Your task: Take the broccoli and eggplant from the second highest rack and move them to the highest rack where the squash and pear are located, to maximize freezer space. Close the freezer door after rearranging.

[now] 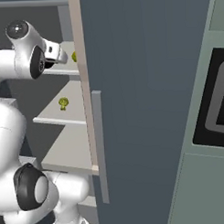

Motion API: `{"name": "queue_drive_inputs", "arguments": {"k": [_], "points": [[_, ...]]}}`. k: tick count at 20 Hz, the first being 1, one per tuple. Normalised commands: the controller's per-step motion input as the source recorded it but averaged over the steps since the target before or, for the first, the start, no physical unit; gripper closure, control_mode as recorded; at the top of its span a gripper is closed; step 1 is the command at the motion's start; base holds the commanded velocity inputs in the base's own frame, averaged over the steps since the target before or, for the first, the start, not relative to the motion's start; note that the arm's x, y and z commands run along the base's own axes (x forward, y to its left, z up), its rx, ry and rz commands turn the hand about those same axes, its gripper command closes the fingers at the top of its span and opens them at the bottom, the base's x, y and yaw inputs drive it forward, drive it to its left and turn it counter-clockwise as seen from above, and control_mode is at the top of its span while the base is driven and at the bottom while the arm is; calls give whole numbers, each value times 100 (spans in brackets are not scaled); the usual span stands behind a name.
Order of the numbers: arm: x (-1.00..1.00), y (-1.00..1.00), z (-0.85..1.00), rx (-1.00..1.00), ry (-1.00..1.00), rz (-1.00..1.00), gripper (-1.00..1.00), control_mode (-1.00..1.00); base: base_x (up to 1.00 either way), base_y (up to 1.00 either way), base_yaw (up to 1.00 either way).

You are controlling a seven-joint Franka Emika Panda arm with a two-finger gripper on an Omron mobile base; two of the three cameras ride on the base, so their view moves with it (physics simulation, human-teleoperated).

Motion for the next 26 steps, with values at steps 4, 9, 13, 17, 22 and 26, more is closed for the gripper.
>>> {"name": "queue_drive_inputs", "arguments": {"k": [4, 9, 13, 17, 22, 26], "points": [[98, 20, -23, -1, 15, 0, 100, -100, 0, 0, 0], [95, 4, -22, 0, 13, 0, 100, -100, 0, 0, 0], [88, 0, -28, 0, 8, 0, 100, -100, 0, 0, 0], [76, 3, -20, 0, 5, 0, 100, -100, 0, 0, 0], [70, 14, -25, 0, 0, 0, -100, -100, 0, 0, 0], [53, 13, -30, 0, -2, 0, -100, -100, 0, 0, 0]]}}
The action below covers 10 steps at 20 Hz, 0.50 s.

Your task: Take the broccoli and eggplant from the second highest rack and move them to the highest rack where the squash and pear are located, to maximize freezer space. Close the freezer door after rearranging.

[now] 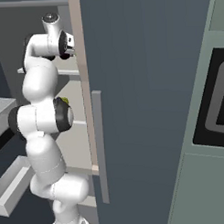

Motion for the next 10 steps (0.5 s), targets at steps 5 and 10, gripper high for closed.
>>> {"name": "queue_drive_inputs", "arguments": {"k": [5, 10], "points": [[12, 5, -27, 0, -16, 0, -100, -100, 0, 0, 0], [-26, 0, 0, 0, -27, 0, -100, -100, 0, 0, 0]]}}
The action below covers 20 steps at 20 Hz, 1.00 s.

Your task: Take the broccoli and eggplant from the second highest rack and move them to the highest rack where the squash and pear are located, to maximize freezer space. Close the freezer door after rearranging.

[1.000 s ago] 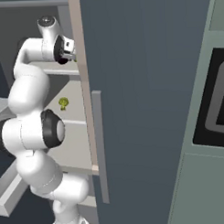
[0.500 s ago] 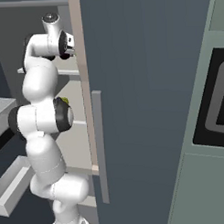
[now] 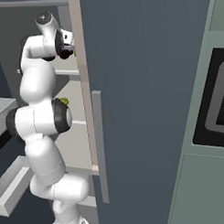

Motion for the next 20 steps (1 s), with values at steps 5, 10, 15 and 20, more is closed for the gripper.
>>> {"name": "queue_drive_inputs", "arguments": {"k": [5, 10, 15, 20], "points": [[-76, -9, 0, 0, -11, 0, -100, -100, 0, 0, 0], [-100, -51, 2, 2, 0, 0, -100, -100, 0, 0, 0], [-100, -73, 18, 2, 0, 0, -100, -100, 0, 0, 0], [-100, -42, 4, 0, 0, 6, -100, -100, 0, 0, 0]]}}
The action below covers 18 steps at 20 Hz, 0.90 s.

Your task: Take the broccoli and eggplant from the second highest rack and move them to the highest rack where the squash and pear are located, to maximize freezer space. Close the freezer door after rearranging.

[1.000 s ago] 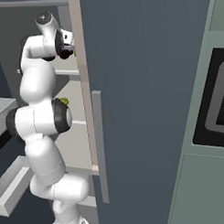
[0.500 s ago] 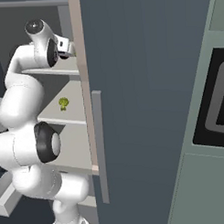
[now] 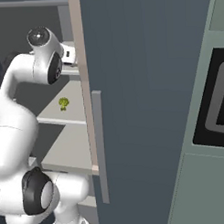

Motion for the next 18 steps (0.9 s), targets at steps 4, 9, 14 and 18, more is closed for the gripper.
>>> {"name": "queue_drive_inputs", "arguments": {"k": [4, 9, 14, 18], "points": [[-100, -6, 5, 0, 7, 15, -100, -100, 0, 0, 0], [-96, 0, -5, 0, 16, 14, -100, -100, 0, 0, 0], [-14, 12, -75, 0, 29, 1, -100, -100, 0, 0, 0], [12, 23, -100, 0, 18, 0, -100, -100, 0, 0, 0]]}}
